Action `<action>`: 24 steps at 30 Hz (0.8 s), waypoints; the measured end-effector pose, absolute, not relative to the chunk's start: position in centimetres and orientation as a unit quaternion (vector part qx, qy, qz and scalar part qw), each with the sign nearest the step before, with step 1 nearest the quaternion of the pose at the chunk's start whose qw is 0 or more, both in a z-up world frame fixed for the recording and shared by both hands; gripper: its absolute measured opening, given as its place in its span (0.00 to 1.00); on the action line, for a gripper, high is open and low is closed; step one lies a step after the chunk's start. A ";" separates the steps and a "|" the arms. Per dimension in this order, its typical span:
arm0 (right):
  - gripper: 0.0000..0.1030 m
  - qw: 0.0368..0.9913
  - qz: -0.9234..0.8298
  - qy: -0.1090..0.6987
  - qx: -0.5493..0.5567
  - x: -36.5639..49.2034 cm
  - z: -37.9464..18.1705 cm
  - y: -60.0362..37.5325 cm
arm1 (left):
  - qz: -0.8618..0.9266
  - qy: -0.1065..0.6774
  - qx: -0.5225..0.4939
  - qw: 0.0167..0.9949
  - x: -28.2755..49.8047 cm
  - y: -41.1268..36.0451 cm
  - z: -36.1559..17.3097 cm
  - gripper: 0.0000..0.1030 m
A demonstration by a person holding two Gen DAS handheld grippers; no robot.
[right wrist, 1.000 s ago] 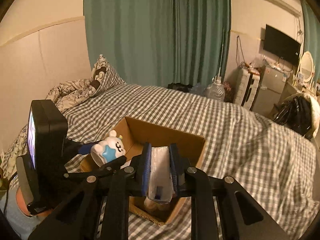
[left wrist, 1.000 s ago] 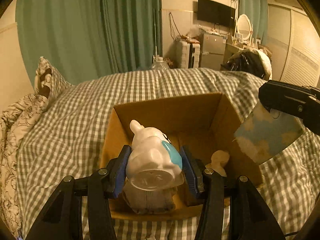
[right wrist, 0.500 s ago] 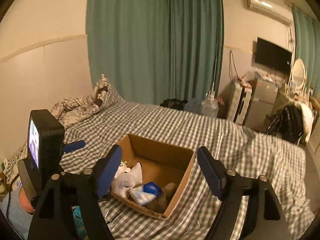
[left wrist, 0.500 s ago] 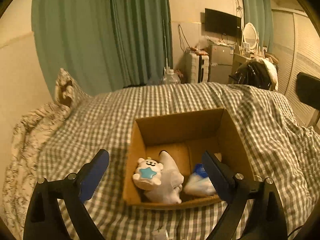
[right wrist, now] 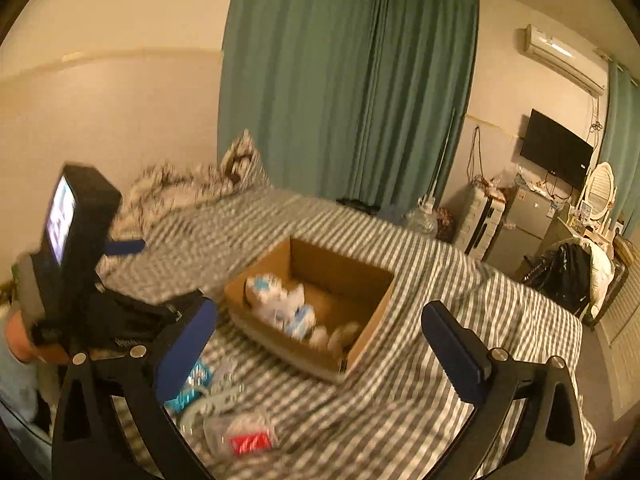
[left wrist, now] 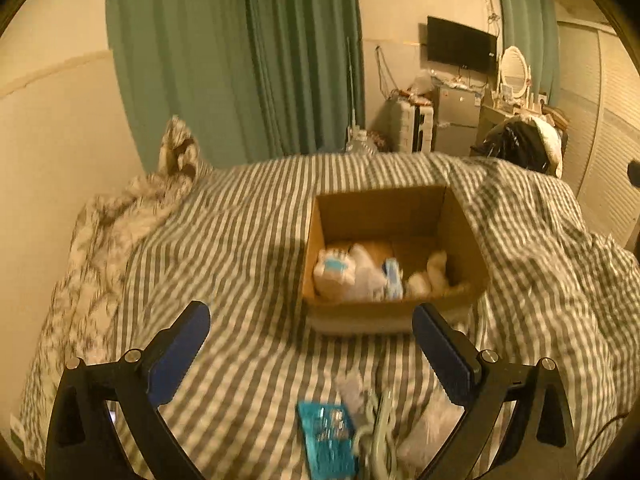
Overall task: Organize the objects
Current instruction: 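Grasp the grey plastic hook with the left gripper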
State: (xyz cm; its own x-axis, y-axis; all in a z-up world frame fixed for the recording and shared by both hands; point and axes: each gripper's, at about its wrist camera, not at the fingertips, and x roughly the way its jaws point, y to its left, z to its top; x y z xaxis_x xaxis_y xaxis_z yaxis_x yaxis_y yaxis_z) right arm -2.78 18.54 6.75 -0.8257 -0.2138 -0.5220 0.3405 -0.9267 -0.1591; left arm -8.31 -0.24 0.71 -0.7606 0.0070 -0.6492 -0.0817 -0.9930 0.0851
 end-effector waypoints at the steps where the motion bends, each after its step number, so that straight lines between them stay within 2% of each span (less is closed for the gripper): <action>1: 1.00 0.147 -0.944 0.127 0.268 -2.5 5.6 18.3 | 0.935 0.053 -0.350 0.020 -7.7 -0.5 0.1 1.00; 11: 1.00 0.169 -0.892 0.126 0.400 -2.5 -6.7 17.4 | 0.909 0.060 -0.412 0.028 -3.0 0.5 -8.7 0.99; 13: 1.00 0.174 -0.885 0.117 0.415 -2.4 -7.9 17.9 | 0.898 0.067 -0.433 0.043 -2.7 1.1 -10.4 0.96; 15: 1.00 0.167 -0.885 0.113 0.420 -2.3 -8.5 18.5 | 0.888 0.082 -0.451 0.048 -2.7 1.8 -12.1 0.86; 17: 1.00 0.160 -0.885 0.104 0.426 -2.4 -8.7 19.1 | 0.880 0.090 -0.464 0.048 -2.9 2.2 -13.3 0.81; 24: 1.00 0.152 -0.882 0.093 0.436 -2.6 -9.4 19.5 | 0.875 0.120 -0.468 0.038 -3.1 3.2 -15.2 0.80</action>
